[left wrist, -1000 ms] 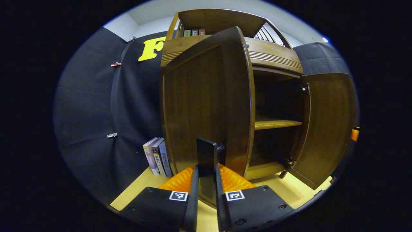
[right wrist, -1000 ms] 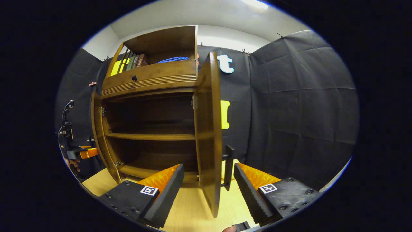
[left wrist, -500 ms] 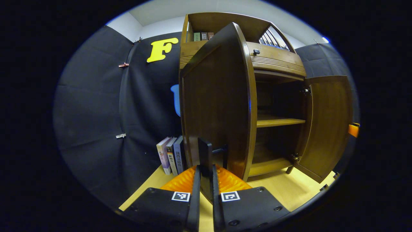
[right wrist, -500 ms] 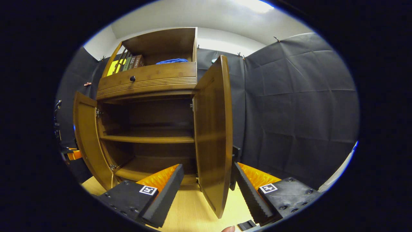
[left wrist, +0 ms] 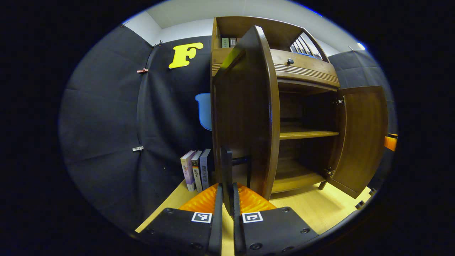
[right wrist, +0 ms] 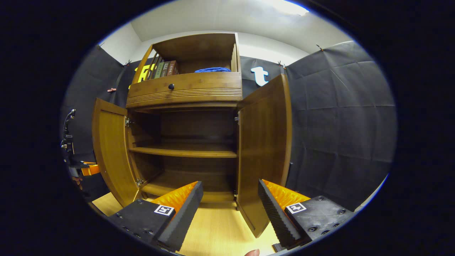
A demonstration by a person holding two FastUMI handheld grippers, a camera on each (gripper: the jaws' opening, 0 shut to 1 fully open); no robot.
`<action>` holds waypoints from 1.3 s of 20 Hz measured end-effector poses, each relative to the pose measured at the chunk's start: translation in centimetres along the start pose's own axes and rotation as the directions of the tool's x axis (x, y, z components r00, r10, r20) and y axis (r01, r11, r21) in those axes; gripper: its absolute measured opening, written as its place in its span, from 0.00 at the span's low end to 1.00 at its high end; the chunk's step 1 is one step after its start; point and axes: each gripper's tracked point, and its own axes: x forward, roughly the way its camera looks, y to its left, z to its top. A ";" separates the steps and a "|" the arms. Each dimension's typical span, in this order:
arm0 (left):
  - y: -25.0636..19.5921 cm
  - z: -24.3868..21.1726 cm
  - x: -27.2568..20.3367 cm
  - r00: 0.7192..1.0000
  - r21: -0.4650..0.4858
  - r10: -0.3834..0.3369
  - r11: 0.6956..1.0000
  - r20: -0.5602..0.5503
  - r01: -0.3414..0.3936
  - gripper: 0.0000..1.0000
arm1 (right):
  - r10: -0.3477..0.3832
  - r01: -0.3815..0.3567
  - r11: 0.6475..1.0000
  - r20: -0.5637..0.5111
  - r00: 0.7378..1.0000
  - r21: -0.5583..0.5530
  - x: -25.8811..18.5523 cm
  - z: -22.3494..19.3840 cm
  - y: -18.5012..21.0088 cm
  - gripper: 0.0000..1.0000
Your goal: Open the right door of the double-door shoe cabinet with the right hand, and open the left door with the left hand.
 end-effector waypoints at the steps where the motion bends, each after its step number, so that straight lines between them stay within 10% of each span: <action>1: 0.5 0.0 0.0 1.000 -0.006 0.005 1.000 -0.002 -0.005 0.17 | 0.009 -0.009 1.000 0.001 1.000 -0.007 0.0 0.1 0.5 0.99; 12: 5.6 -0.2 -0.6 0.999 -0.079 -0.052 0.996 -0.001 0.052 0.01 | 0.066 -0.066 0.997 -0.010 0.998 -0.025 0.3 -0.2 3.7 0.98; 26: 5.5 0.5 -3.2 0.999 -0.015 0.005 1.000 0.040 -0.004 0.07 | 0.073 -0.073 0.996 -0.003 0.997 -0.058 1.4 0.8 4.3 0.98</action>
